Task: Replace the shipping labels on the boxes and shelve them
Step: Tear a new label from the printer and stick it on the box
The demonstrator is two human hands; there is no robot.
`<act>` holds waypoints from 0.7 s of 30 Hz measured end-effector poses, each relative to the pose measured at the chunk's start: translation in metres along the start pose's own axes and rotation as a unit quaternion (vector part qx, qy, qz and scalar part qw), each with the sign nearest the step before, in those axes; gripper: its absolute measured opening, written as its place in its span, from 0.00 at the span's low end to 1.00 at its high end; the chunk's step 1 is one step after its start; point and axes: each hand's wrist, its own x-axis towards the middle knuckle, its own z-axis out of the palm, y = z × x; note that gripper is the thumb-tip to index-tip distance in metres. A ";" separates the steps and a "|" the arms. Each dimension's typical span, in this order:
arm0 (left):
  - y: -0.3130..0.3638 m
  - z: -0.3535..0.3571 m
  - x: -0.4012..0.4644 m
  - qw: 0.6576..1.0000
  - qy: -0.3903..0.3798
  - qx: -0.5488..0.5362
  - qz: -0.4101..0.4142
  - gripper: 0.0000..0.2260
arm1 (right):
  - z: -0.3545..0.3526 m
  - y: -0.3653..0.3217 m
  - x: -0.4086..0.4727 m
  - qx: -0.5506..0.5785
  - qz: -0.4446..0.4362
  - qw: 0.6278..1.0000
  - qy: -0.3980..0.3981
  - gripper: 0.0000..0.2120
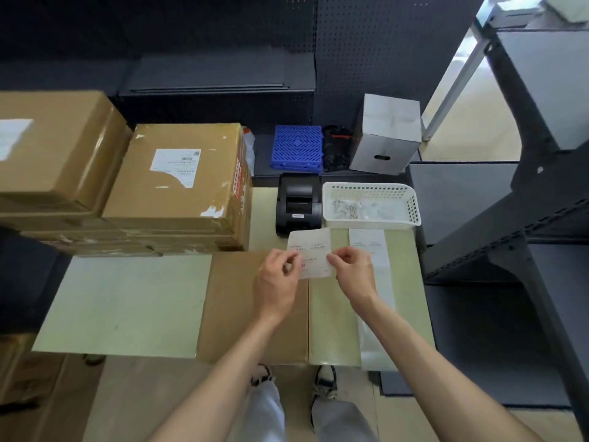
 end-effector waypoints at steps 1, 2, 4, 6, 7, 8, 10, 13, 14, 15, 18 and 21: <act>-0.006 -0.007 0.004 0.998 0.008 -0.018 -0.058 0.09 | 0.002 -0.002 -0.003 0.002 -0.008 1.000 -0.010 0.04; -0.013 -0.015 0.008 0.994 0.012 -0.028 -0.102 0.11 | 0.004 -0.003 -0.006 0.009 -0.014 1.000 -0.019 0.04; -0.025 -0.028 0.013 0.987 0.013 -0.029 -0.156 0.14 | 0.008 -0.003 -0.012 0.023 -0.022 0.999 -0.036 0.05; -0.035 -0.041 0.016 0.981 0.023 -0.047 -0.188 0.13 | 0.015 -0.005 -0.021 0.024 -0.031 0.998 -0.049 0.05; -0.038 -0.047 0.018 0.978 0.025 -0.062 -0.200 0.11 | 0.019 -0.006 -0.025 0.026 -0.033 0.998 -0.051 0.05; -0.042 -0.053 0.019 0.974 0.024 -0.079 -0.210 0.09 | 0.024 -0.007 -0.028 0.033 -0.035 0.997 -0.053 0.05; -0.051 -0.064 0.020 0.967 0.013 -0.118 -0.228 0.09 | 0.034 -0.009 -0.036 0.047 -0.035 0.996 -0.060 0.06; -0.063 -0.077 0.016 0.958 -0.021 -0.148 -0.246 0.10 | 0.048 -0.008 -0.048 0.076 -0.025 0.993 -0.081 0.06; -0.067 -0.080 0.015 0.957 -0.027 -0.150 -0.249 0.09 | 0.053 -0.006 -0.051 0.085 -0.023 0.992 -0.087 0.06; -0.070 -0.084 0.014 0.955 -0.028 -0.156 -0.253 0.06 | 0.057 -0.005 -0.054 0.089 -0.022 0.992 -0.091 0.06; -0.078 -0.095 0.013 0.945 -0.034 -0.185 -0.267 0.02 | 0.072 0.001 -0.062 0.094 -0.016 0.991 -0.092 0.05; -0.087 -0.106 0.011 0.941 -0.057 -0.193 -0.272 0.04 | 0.083 0.008 -0.067 0.082 0.006 0.995 -0.055 0.04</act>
